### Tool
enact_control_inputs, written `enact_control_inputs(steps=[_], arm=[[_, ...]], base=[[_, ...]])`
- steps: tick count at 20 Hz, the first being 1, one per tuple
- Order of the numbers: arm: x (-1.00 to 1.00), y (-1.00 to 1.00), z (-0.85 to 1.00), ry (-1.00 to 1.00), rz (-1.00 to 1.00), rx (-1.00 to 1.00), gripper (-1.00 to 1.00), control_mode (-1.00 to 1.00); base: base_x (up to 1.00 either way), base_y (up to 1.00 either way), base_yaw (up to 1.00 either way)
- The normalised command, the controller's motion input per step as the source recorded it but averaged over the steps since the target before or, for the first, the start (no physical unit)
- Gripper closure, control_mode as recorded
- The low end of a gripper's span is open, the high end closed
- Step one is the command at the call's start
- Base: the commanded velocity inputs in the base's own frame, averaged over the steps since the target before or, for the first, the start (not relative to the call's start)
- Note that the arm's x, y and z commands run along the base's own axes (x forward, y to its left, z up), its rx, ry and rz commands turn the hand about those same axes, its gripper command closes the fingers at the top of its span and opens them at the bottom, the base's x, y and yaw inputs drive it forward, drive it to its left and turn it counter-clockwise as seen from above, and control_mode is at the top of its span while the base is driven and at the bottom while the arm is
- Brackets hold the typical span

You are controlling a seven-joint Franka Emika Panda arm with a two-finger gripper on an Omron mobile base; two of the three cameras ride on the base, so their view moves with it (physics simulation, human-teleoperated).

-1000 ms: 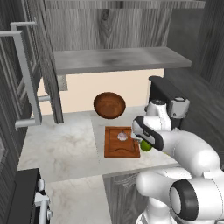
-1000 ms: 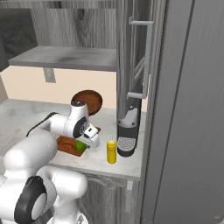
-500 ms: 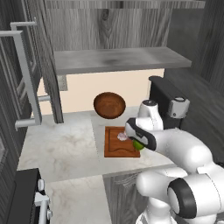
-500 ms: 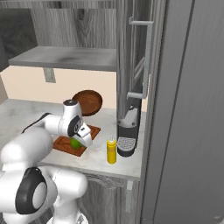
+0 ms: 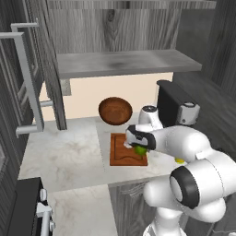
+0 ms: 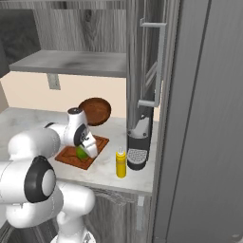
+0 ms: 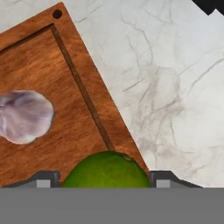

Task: Open the cabinet. Place the bowl and condiment on the counter. Then place the lime and garlic on the cutting board.

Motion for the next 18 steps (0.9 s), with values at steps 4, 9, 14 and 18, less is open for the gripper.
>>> enact_control_inputs(steps=[4,9,14,18], arm=[[0.25,0.22,-0.02,0.0,-0.1,0.0,1.0,-1.0],[0.18,0.2,-0.15,0.0,-0.08,0.0,1.0,-1.0],[0.18,0.16,-0.19,0.0,-0.07,0.0,1.0,-1.0],[0.17,0.17,-0.09,0.0,-0.07,0.0,1.0,-1.0]], base=[[0.0,0.0,0.0],[0.0,0.0,0.0],[0.0,0.0,0.0],[0.0,0.0,0.0]])
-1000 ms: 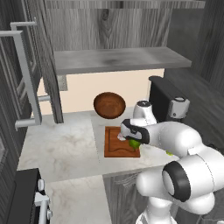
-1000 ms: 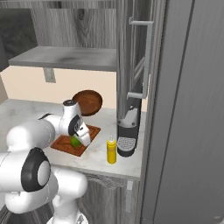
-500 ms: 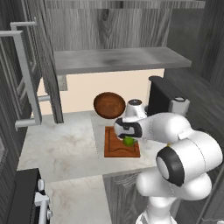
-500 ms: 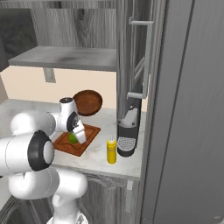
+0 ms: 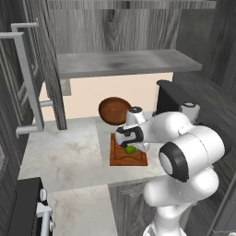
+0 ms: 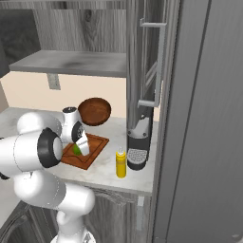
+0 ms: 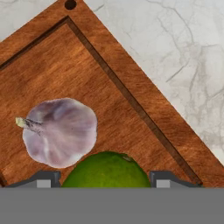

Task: Open the cabinet. Place the bowl and condiment on the counter. Then place the lime and garlic on the cutting board.

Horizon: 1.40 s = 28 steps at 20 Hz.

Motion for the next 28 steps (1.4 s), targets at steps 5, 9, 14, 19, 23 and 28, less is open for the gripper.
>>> enact_control_inputs(steps=[5,9,14,19,23,28], arm=[[0.13,0.09,-0.08,0.01,-0.07,0.0,1.0,-1.0],[0.09,0.05,-0.11,0.01,-0.06,0.0,1.0,-1.0],[0.03,0.01,-0.12,0.02,-0.06,0.0,1.0,-1.0],[0.01,0.03,-0.12,0.02,-0.06,0.0,-1.0,-1.0],[0.0,0.02,-0.03,0.03,-0.04,0.0,-1.0,-1.0],[-0.03,0.0,0.0,0.0,-0.02,0.0,-1.0,-1.0]], base=[[0.0,0.0,0.0],[0.0,0.0,0.0],[0.0,0.0,0.0],[0.0,0.0,0.0],[0.0,0.0,0.0],[0.0,0.0,0.0]])
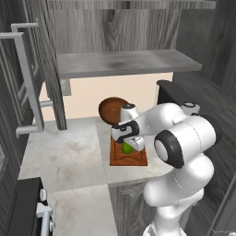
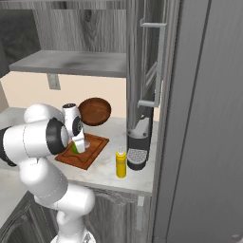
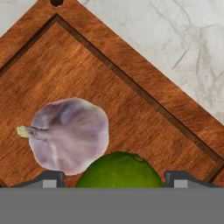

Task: Open the cabinet. Place the bowl and condiment on the counter. Then place the lime and garlic on the cutting board.

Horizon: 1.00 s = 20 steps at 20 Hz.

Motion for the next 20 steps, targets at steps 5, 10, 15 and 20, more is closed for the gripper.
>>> enact_control_inputs(steps=[5,10,15,20], arm=[[-0.05,0.0,0.02,0.01,-0.02,0.0,-1.0,-1.0],[-0.08,0.0,0.35,0.0,-0.01,0.0,-1.0,-1.0],[-0.17,0.0,0.64,0.0,0.0,0.03,-1.0,-1.0],[-0.45,0.0,0.43,0.0,0.0,0.01,-1.0,-1.0]], base=[[0.0,0.0,0.0],[0.0,0.0,0.0],[0.0,0.0,0.0],[0.0,0.0,0.0]])
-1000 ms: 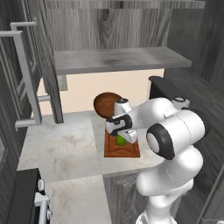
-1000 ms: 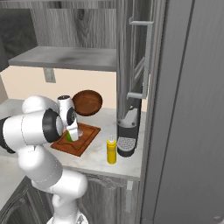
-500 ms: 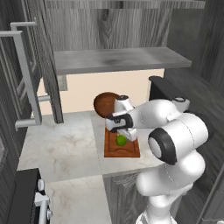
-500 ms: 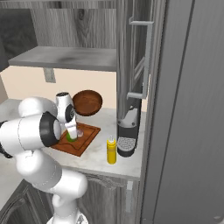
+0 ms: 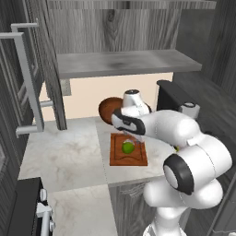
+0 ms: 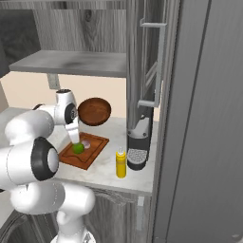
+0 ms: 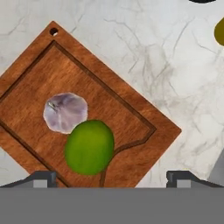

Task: Open the cabinet. Place the bowl and condiment on the counter. Then place the lime and garlic on the cutting board.

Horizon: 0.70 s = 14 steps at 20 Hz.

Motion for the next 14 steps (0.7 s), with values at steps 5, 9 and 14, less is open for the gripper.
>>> enact_control_inputs(steps=[5,9,14], arm=[[-0.73,0.0,0.31,0.0,0.0,0.0,-1.0,-1.0],[-0.77,0.0,0.39,0.0,0.0,0.0,-1.0,-1.0],[-0.77,0.0,0.45,0.0,0.0,0.0,-1.0,-1.0]], base=[[0.0,0.0,0.0],[0.0,0.0,0.0],[0.0,0.0,0.0]])
